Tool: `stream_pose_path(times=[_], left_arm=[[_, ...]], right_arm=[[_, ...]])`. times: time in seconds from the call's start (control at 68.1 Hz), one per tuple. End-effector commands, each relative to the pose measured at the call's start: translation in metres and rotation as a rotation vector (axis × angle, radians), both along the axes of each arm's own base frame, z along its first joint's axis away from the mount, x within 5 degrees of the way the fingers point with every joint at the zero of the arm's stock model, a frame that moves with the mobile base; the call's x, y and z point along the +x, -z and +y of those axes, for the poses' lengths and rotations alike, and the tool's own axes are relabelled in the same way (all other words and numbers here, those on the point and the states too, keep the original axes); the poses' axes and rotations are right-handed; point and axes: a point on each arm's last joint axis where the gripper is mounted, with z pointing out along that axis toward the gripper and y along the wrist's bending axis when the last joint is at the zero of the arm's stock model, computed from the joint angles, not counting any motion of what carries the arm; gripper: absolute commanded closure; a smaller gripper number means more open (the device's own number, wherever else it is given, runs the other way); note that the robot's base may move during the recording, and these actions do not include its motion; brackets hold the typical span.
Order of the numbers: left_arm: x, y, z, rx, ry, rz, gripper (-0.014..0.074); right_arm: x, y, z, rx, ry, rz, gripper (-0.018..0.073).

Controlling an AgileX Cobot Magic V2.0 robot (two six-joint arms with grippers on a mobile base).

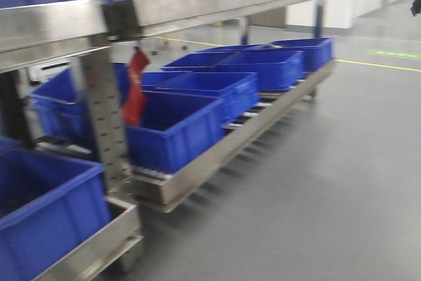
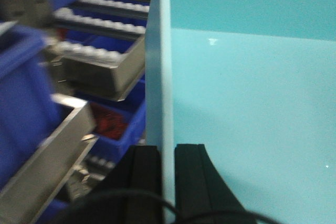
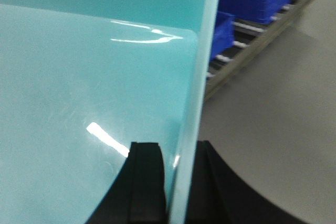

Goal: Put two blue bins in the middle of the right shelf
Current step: 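Drive up to the next shelf section of blue bins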

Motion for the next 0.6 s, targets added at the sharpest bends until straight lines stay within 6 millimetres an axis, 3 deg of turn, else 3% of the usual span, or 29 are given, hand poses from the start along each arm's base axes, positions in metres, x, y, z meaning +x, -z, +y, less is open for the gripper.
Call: stream_pose_path(times=[0.0,0.587], left_arm=[[-0.0039,-0.0141,-0.0009,-0.055,0.008,-0.081,0.0707],[-0.0039,-0.0141,-0.0009,-0.055,0.008,-0.081,0.0707]], right_arm=[[-0.0043,-0.0076,0.0017,0.021,-0.029,-0.039,0.0713],[-0.0043,-0.0076,0.0017,0.021,-0.029,-0.039,0.0713]])
